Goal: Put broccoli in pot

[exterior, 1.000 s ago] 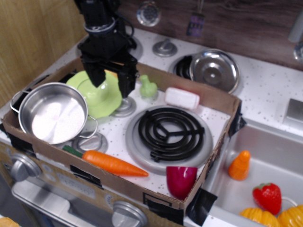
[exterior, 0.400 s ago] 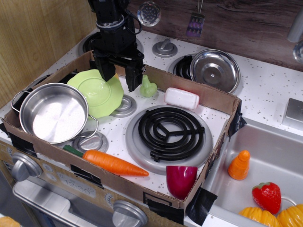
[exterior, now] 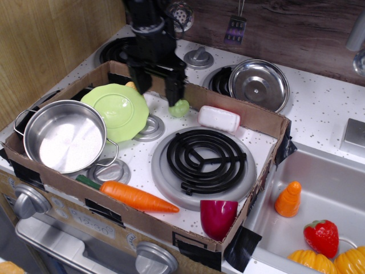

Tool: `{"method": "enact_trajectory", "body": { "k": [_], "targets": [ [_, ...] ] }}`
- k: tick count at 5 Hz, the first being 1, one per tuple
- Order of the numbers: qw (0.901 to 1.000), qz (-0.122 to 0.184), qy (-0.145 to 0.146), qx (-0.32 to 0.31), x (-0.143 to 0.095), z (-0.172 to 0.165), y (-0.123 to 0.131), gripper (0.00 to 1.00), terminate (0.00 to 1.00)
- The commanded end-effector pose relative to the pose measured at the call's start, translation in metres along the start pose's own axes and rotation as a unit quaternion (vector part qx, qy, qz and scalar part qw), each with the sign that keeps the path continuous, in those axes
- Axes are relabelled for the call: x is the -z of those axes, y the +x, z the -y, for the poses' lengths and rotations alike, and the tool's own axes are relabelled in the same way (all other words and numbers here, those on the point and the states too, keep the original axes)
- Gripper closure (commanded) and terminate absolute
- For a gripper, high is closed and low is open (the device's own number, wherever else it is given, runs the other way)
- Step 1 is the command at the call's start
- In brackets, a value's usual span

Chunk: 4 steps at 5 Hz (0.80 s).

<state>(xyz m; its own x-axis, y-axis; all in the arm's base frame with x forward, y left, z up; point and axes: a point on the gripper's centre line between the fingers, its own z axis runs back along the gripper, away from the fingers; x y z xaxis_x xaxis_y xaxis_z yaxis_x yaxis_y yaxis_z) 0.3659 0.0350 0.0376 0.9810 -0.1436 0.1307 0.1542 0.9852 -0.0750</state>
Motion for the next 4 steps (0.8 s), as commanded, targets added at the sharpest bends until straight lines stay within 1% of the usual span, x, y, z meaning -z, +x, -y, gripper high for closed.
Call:
{"method": "enact_trajectory", "body": {
  "k": [1, 2, 3, 4],
  "targets": [
    [0.9988, 0.042, 0.001, 0.025, -0.007, 0.015, 0.031, 0.0, 0.0],
    [0.9979, 0.063, 0.0, 0.015, 0.006, 0.023, 0.021, 0.0, 0.0],
    [0.9979, 0.064, -0.004, 0.011, 0.014, 0.02, 0.011, 1.0, 0.0],
    [0.9982, 0.059, -0.006, 0.003, 0.015, 0.017, 0.005, 1.0, 0.0]
  ]
}}
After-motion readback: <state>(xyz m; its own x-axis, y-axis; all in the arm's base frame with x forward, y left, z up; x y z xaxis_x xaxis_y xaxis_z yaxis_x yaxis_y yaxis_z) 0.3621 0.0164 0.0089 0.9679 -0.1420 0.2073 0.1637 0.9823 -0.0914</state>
